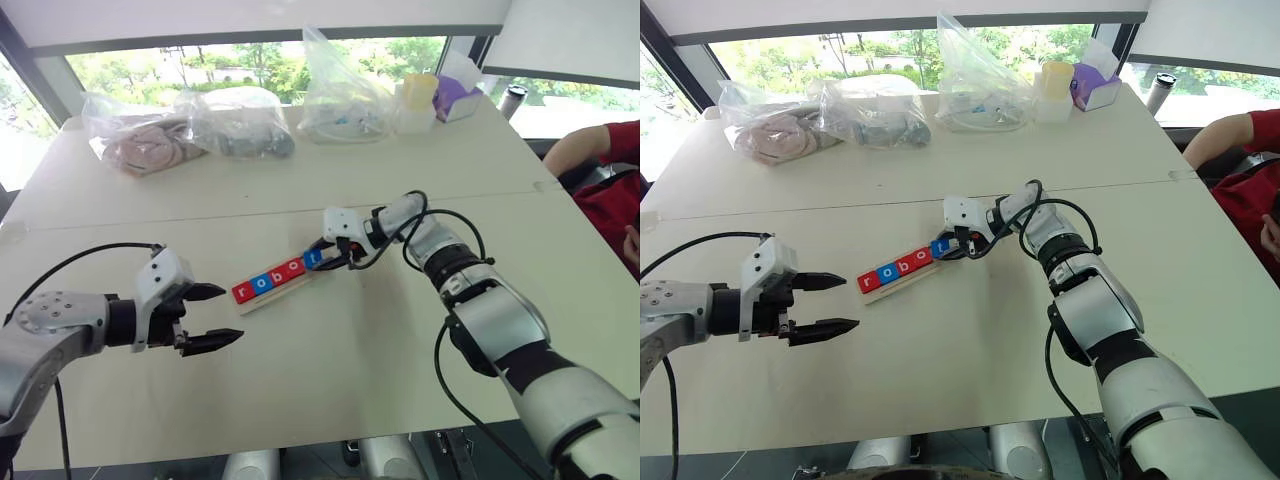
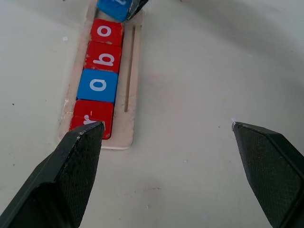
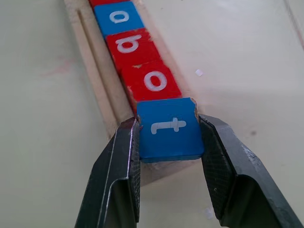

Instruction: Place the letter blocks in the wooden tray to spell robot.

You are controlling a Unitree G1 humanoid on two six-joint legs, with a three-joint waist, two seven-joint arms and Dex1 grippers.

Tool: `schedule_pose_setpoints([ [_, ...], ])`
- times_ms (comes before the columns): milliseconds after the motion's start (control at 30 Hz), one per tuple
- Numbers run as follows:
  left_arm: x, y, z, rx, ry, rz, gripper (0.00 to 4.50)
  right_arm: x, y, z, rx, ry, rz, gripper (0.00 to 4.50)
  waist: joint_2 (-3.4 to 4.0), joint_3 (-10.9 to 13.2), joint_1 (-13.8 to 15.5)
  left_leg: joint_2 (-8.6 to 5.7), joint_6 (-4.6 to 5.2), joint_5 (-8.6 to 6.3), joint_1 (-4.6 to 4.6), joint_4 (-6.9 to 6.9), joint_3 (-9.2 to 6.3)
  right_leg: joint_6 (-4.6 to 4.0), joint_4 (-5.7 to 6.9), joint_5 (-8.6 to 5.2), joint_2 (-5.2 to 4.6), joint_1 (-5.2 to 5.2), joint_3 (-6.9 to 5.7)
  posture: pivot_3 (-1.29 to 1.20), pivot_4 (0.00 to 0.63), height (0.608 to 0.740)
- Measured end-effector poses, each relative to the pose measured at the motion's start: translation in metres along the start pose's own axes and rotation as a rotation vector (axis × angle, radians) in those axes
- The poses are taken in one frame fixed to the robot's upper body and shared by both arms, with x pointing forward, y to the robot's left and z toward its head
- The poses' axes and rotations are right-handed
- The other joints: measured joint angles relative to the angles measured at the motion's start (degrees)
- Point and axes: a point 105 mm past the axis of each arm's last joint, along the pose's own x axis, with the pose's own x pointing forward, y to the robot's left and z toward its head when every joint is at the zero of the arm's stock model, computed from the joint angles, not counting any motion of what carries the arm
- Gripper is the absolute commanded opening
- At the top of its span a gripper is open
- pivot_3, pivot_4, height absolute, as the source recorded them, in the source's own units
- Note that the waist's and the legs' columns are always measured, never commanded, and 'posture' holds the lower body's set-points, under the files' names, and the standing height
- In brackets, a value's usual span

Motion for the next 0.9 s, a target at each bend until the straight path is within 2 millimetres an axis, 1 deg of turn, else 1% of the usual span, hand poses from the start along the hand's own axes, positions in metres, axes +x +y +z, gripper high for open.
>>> schedule_pose_setpoints([
  [267, -0.002, 0.002, -0.001, -0.004, 0.001, 0.025, 4.5, 0.005, 0.001, 0.002, 0.0, -0.005, 0.009, 1.17, 0.0, 0.0, -0.1, 0.0, -0.02, 0.01, 0.01, 0.0, -0.01, 0.0, 0.01, 0.0, 0.0, 0.0, 0.0, 0.0, 0.15, 0.74],
  [467, -0.002, 0.002, -0.002, -0.002, 0.003, 0.029, 4.5, 0.01, -0.001, 0.005, -0.035, -0.005, -0.014, 1.17, 0.01, 0.0, -0.2, 0.0, -0.03, 0.02, 0.04, 0.0, 0.0, -0.02, 0.02, 0.01, 0.0, 0.01, 0.0, 0.0, 0.15, 0.74],
  [533, -0.002, 0.002, -0.002, -0.003, 0.004, 0.029, 4.5, 0.011, -0.002, 0.005, -0.05, -0.003, -0.021, 2.21, 0.01, 0.0, -0.2, 0.0, -0.04, 0.02, 0.07, 0.0, 0.0, -0.02, 0.05, 0.02, 0.01, 0.02, 0.01, 0.0, 0.15, 0.74],
  [600, -0.002, 0.002, -0.002, -0.003, 0.004, 0.029, 4.5, 0.012, -0.004, 0.006, -0.079, 0.004, -0.045, 3.1, 0.01, 0.0, -0.3, 0.0, -0.05, 0.02, 0.08, 0.0, 0.0, -0.03, 0.06, 0.02, 0.02, 0.02, 0.01, 0.0, 0.15, 0.74],
  [667, -0.002, 0.002, -0.002, -0.004, 0.005, 0.03, 4.5, 0.011, -0.008, 0.008, -0.113, 0.01, -0.074, 4.18, 0.01, 0.0, -0.3, 0.0, -0.05, 0.03, 0.08, 0.0, 0.0, -0.03, 0.06, 0.02, 0.02, 0.02, 0.01, 0.0, 0.15, 0.74],
  [700, -0.002, 0.002, -0.002, -0.004, 0.005, 0.031, 4.5, 0.01, -0.01, 0.01, -0.128, 0.011, -0.086, 4.4, 0.01, 0.0, -0.3, 0.0, -0.05, 0.03, 0.08, 0.0, 0.0, -0.04, 0.06, 0.02, 0.02, 0.02, 0.01, 0.0, 0.15, 0.74],
  [900, -0.001, 0.002, -0.002, -0.003, 0.002, 0.033, 4.5, 0.008, -0.011, 0.011, -0.156, 0.005, -0.092, 4.4, 0.01, 0.0, -0.2, 0.0, -0.06, 0.03, 0.07, 0.0, 0.0, -0.03, 0.05, 0.02, 0.01, 0.03, 0.01, 0.0, 0.15, 0.74],
])
